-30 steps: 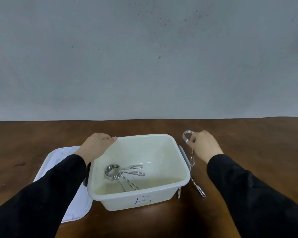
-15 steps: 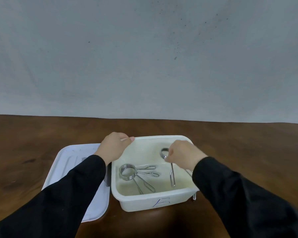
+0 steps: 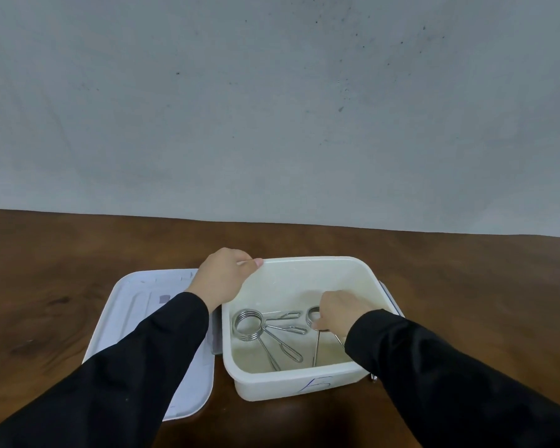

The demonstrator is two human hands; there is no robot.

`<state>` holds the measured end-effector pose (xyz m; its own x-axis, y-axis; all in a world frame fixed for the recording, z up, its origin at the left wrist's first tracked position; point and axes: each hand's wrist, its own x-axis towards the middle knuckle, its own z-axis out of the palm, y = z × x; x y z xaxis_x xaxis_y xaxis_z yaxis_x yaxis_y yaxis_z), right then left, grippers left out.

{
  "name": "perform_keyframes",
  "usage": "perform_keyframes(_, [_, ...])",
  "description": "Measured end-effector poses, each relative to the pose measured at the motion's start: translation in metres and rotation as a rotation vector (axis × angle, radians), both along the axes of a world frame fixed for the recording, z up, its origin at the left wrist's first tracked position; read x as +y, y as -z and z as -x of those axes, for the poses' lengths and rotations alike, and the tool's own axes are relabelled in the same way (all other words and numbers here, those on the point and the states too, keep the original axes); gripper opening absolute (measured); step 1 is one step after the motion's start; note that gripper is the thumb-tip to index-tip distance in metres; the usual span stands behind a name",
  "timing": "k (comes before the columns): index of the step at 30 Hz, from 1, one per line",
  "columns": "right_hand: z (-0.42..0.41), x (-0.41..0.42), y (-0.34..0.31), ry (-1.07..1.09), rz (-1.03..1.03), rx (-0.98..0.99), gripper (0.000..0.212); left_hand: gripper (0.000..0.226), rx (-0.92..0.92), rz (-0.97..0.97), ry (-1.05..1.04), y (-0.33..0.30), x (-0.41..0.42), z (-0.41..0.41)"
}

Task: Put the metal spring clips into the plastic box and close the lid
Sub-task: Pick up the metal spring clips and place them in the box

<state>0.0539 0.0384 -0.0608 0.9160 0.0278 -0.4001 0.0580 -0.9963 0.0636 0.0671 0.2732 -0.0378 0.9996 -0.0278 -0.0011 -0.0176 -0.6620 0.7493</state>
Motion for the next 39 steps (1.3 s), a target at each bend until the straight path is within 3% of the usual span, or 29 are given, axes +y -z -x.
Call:
perform_keyframes(2, [-0.002, -0.005, -0.009, -0.022, -0.047, -0.092, 0.032, 0.037, 0.002, -0.009, 0.007, 0.000, 0.001, 0.000])
perform_keyframes(4, [-0.002, -0.016, -0.029, -0.029, -0.185, -0.338, 0.041, 0.035, 0.010, -0.010, 0.006, 0.000, 0.002, -0.001])
perform_keyframes(6, [-0.002, -0.037, -0.052, 0.047, -0.362, -0.626, 0.047, 0.033, 0.016, -0.016, 0.011, -0.001, 0.003, -0.002])
perform_keyframes(8, [-0.002, -0.066, -0.070, 0.163, -0.517, -0.746, 0.045, 0.032, 0.011, -0.038, 0.022, -0.002, 0.006, -0.003])
perform_keyframes(10, [0.002, -0.095, -0.071, 0.248, -0.516, -0.654, 0.035, 0.034, 0.010, -0.057, 0.036, -0.004, 0.008, -0.004])
perform_keyframes(13, [0.012, -0.120, -0.041, 0.273, -0.379, -0.310, 0.016, 0.037, -0.001, -0.051, 0.054, -0.003, 0.010, -0.006])
perform_keyframes(15, [0.018, -0.127, -0.013, 0.248, -0.323, -0.130, 0.021, 0.038, -0.007, -0.039, 0.054, -0.003, 0.010, -0.006])
perform_keyframes(18, [0.028, -0.124, 0.006, 0.215, -0.306, -0.028, 0.013, 0.037, -0.009, -0.031, 0.055, -0.003, 0.008, -0.005])
perform_keyframes(23, [0.037, -0.118, 0.012, 0.174, -0.206, -0.077, 0.025, 0.037, 0.006, 0.005, 0.052, 0.002, 0.011, -0.007])
perform_keyframes(28, [0.035, -0.129, 0.021, 0.346, -0.231, -0.105, 0.016, 0.040, 0.026, 0.043, 0.042, 0.004, 0.013, -0.009])
perform_keyframes(33, [0.039, -0.150, 0.020, 0.411, -0.221, -0.165, 0.023, 0.038, 0.036, 0.076, 0.040, 0.004, 0.011, -0.008])
perform_keyframes(39, [0.037, -0.160, -0.037, 0.366, -0.220, -0.345, 0.034, 0.035, 0.025, 0.060, 0.039, 0.004, 0.011, -0.007])
